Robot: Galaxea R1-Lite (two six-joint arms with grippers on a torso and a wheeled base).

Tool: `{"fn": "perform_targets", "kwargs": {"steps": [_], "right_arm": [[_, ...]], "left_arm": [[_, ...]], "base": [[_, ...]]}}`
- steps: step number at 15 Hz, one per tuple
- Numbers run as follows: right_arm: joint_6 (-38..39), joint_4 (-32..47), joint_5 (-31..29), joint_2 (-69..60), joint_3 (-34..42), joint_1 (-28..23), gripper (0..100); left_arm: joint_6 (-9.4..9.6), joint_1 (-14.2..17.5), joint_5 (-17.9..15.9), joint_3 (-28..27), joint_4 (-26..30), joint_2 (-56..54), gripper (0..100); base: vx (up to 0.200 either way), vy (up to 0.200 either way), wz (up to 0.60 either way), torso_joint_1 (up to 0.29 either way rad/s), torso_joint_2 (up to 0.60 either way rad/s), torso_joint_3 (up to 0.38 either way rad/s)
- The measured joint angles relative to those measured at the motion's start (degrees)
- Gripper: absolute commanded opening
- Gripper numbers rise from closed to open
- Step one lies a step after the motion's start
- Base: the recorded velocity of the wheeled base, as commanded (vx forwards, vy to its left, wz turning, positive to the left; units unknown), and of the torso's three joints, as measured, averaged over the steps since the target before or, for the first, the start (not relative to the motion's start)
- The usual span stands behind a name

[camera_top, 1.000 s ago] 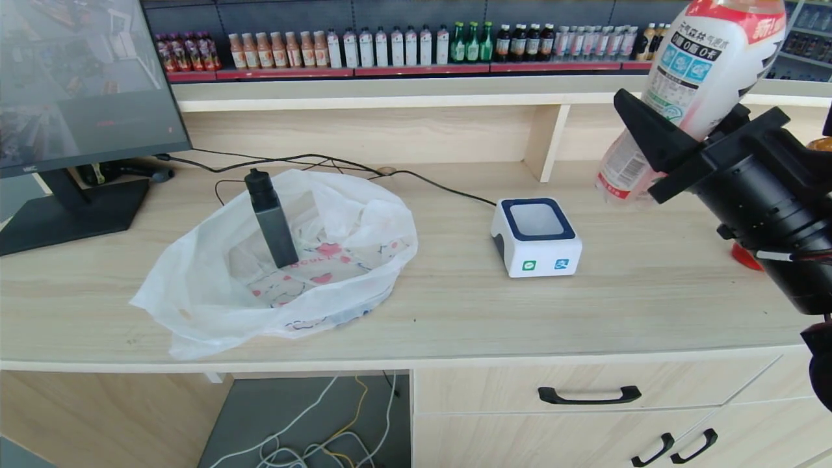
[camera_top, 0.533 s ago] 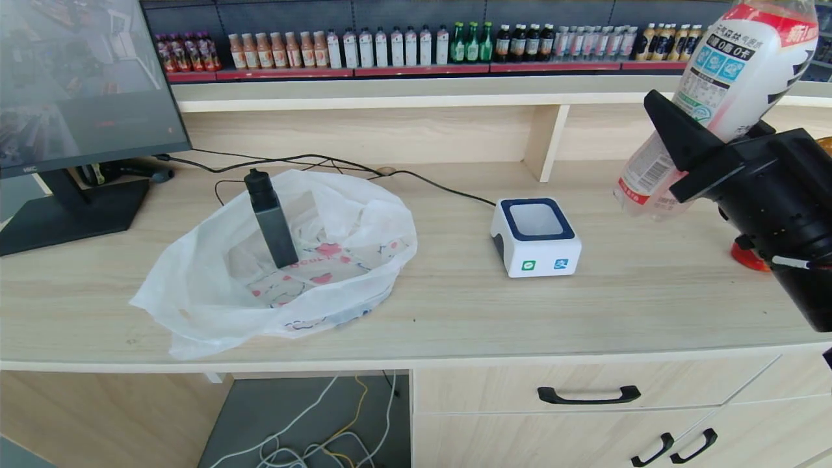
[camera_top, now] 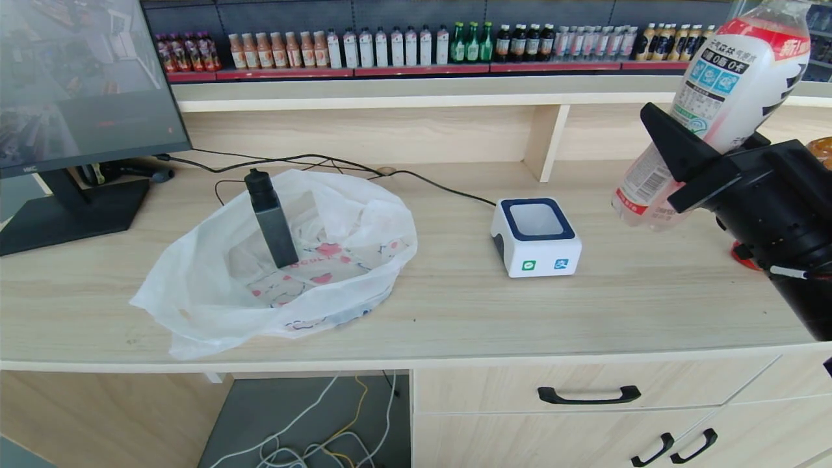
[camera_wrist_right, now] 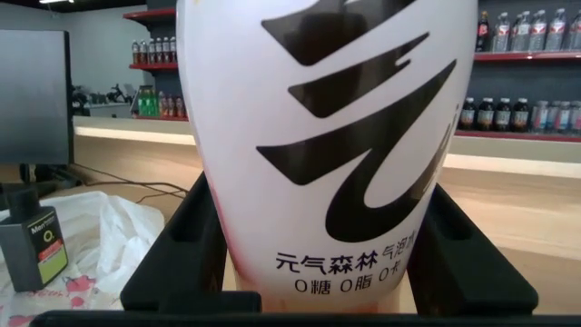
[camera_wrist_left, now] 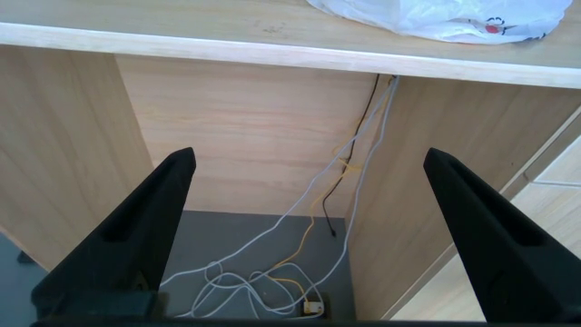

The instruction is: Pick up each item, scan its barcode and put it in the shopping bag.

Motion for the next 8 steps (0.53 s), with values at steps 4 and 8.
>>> {"fn": "perform_targets", "kwargs": {"steps": [4, 8], "right_arm": [[0.07, -0.62, 0.02, -0.18, 0.07, -0.04, 0], [0.55, -0.22, 0.02, -0.60, 0.88, -0.11, 0]], "left_arm": [[0.07, 0.00, 0.00, 0.00, 0.02, -0.01, 100], [0.00, 0.05, -0.02, 0.00, 0.00, -0.01, 100]], "base": [[0.000, 0.000, 0.00, 0.000, 0.00, 0.000], [0.000, 0.200, 0.00, 0.001, 0.00, 0.000]]}}
